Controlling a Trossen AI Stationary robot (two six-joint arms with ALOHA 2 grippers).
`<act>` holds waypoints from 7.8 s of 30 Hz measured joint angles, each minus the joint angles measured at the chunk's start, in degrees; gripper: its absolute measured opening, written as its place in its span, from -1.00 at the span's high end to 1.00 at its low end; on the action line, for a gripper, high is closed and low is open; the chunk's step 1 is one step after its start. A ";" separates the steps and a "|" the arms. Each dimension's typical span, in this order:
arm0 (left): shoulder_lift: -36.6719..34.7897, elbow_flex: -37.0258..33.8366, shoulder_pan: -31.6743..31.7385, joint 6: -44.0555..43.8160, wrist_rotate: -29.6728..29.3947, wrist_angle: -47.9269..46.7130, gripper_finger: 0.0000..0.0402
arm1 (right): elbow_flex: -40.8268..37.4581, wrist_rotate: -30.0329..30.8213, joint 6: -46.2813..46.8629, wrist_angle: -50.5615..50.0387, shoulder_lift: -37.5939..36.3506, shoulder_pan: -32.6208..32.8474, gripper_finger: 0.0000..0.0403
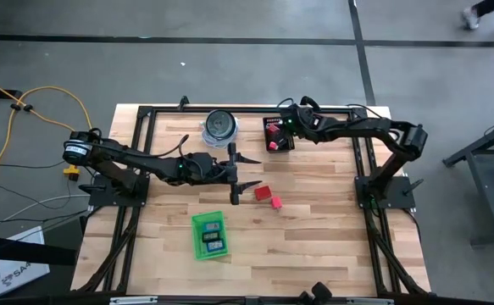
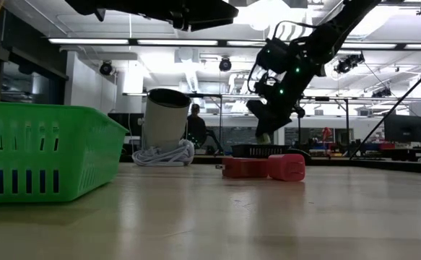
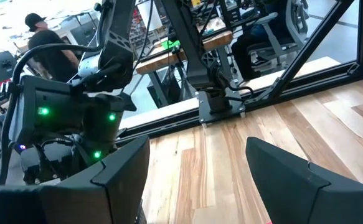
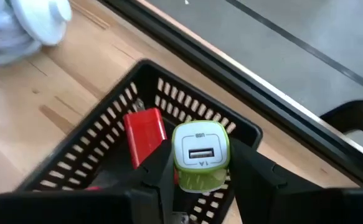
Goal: Pick & Place Office items
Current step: Put the green charger adapter into the black bin, then put the light pink charger adapter into the black bin
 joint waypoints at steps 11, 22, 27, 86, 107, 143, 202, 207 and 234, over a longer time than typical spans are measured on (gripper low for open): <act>0.00 0.00 0.00 0.00 0.00 0.00 -0.29 | 0.03 -3.06 -0.22 -0.06 -0.01 -1.84 0.38; 0.00 0.00 0.00 0.00 0.00 0.00 -0.29 | 0.03 -4.41 -0.22 -0.12 -0.01 -1.85 0.36; 0.00 0.00 0.00 0.00 0.00 0.00 -0.29 | 0.03 -4.59 -0.22 -0.02 1.13 -1.85 0.36; -8.16 -0.04 -6.12 -3.57 -7.85 -21.02 -0.29 | 0.03 -27.22 0.57 -12.56 -22.30 8.60 0.29; -19.03 0.00 -15.47 -19.44 -13.74 -47.56 -0.29 | 0.01 -26.89 7.79 -18.69 -22.32 27.48 0.24; -21.84 0.00 -29.89 -27.07 -19.47 -59.06 -0.29 | -0.01 -20.51 18.32 -13.32 -22.30 41.57 0.24; -75.53 -44.41 18.38 -23.03 10.81 -36.20 -0.29 | -0.04 -4.51 18.23 -8.65 -22.28 50.56 0.24; -77.17 -45.60 18.38 -23.03 5.56 -36.75 -0.29 | -0.04 -4.51 18.32 -8.66 -22.26 50.56 0.24; -78.42 -47.71 15.67 -23.19 5.32 -33.07 -0.29 | -0.06 -4.88 16.74 -4.50 -16.58 49.99 0.24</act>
